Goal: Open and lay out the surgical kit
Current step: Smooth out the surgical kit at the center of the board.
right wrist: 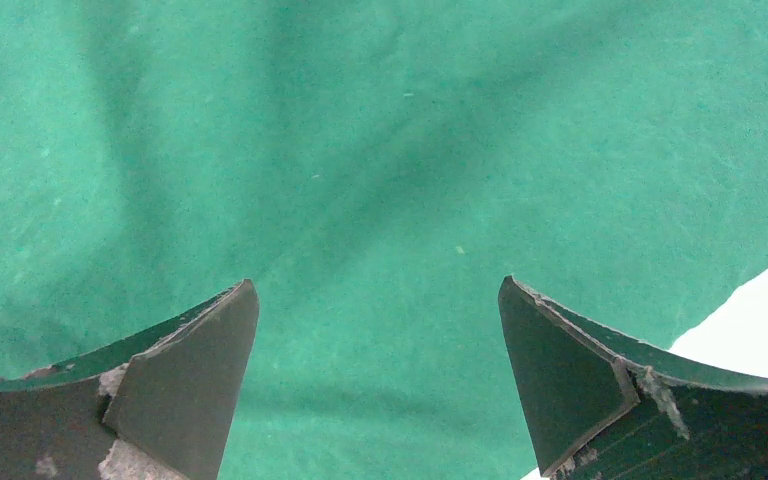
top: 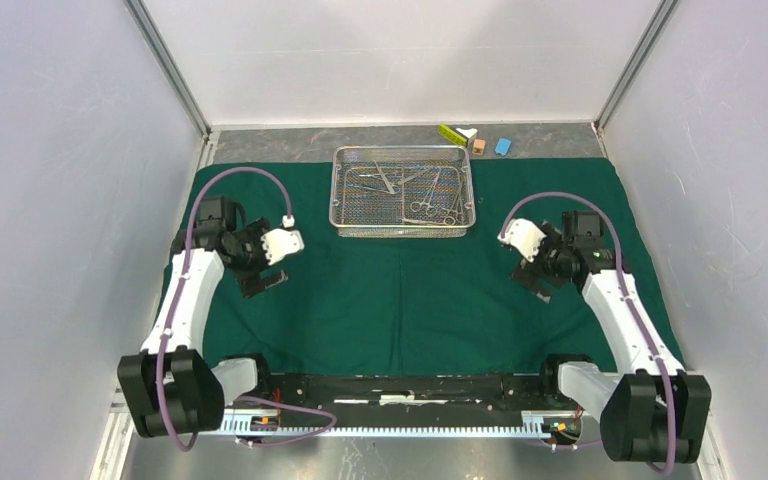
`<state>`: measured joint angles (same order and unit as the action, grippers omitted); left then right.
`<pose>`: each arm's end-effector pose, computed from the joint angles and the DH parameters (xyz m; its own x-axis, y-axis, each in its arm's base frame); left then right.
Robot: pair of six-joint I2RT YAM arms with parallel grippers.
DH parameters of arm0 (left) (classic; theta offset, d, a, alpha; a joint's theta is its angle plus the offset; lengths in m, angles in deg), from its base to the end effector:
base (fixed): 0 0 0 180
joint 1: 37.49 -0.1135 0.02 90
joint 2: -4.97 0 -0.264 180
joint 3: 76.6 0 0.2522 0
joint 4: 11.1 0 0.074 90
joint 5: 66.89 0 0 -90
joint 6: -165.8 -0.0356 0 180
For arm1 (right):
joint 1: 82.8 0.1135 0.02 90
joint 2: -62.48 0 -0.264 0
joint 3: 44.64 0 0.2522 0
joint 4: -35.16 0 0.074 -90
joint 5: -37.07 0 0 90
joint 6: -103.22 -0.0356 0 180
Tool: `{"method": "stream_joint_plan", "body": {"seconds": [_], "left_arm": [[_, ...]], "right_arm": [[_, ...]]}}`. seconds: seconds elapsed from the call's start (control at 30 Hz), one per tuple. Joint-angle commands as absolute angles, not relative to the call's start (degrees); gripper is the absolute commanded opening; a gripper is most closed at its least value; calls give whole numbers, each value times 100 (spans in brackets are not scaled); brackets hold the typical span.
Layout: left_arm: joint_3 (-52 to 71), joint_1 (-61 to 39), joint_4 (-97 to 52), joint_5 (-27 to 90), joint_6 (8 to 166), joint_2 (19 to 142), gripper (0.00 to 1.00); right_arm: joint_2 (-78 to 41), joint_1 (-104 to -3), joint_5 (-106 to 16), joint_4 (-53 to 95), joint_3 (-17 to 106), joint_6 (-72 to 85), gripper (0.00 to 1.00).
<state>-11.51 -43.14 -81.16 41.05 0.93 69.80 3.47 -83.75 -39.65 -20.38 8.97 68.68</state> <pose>0.1973 0.0085 0.2523 -0.2320 0.8999 -0.3692 0.9047 0.3390 0.2579 0.1880 0.0051 0.2211 -0.4169 -0.7949 -0.4408 -0.7740 0.5647 -0.2863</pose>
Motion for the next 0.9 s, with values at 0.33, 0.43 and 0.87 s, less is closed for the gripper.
{"method": "stream_joint_plan", "body": {"seconds": [0.33, 0.43, 0.87], "left_arm": [[-1656, -5688, -7728, 4036, -409, 7477, 100], [-1900, -6095, -7746, 3999, -820, 7465, 100], [-2856, -7407, -7356, 3584, -2038, 7704, 99]], "right_arm": [[-526, -9232, -3958, -1097, 1104, 6373, 98], [-568, -9357, -3958, -1027, 963, 6482, 98], [-695, -9535, -3995, -1039, 902, 6714, 98]]}}
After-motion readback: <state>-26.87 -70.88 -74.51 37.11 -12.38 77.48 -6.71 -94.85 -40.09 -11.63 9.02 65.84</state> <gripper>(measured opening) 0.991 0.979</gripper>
